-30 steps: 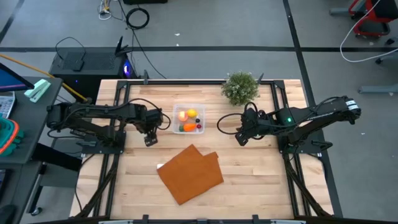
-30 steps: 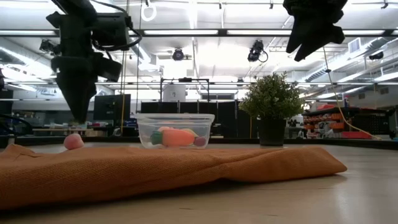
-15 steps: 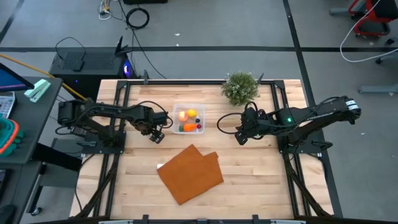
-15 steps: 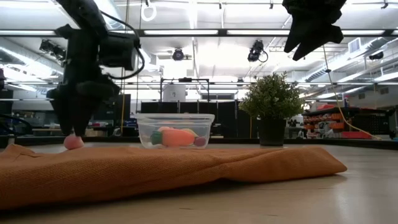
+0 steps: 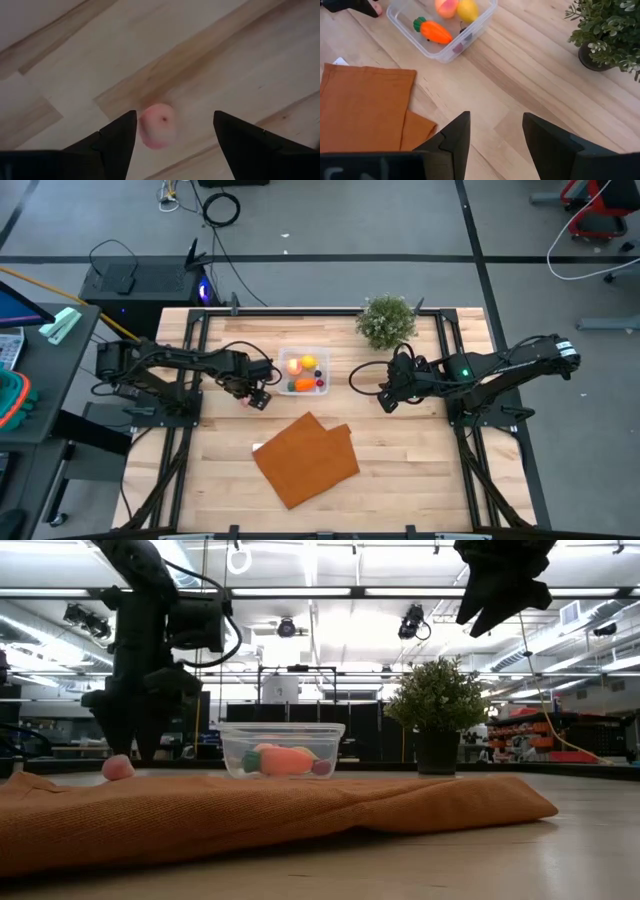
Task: Pick and placing Produce into tupperware
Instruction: Put the pink peach into the transparent bin
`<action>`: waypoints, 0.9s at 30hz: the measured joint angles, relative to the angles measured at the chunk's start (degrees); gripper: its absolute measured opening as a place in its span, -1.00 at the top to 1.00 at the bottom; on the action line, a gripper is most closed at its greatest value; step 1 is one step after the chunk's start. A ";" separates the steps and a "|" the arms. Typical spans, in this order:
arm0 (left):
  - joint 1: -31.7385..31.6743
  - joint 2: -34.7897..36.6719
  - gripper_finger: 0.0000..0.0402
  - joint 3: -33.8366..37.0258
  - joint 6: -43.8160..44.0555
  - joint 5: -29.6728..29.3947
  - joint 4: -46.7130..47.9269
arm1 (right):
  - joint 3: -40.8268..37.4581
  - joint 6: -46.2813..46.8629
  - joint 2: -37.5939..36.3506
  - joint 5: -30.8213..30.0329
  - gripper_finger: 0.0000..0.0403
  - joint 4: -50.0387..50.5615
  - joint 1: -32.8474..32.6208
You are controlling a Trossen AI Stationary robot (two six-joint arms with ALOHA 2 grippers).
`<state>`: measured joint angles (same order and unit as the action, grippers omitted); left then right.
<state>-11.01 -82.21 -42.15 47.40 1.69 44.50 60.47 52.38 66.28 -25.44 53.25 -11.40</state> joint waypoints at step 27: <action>-0.01 -3.47 -0.26 0.04 -3.08 2.03 0.96 | 0.00 0.42 0.00 0.04 0.25 -0.78 0.00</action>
<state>-11.01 -85.68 -42.11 44.31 3.73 45.46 60.47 52.80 66.28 -25.40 52.48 -11.40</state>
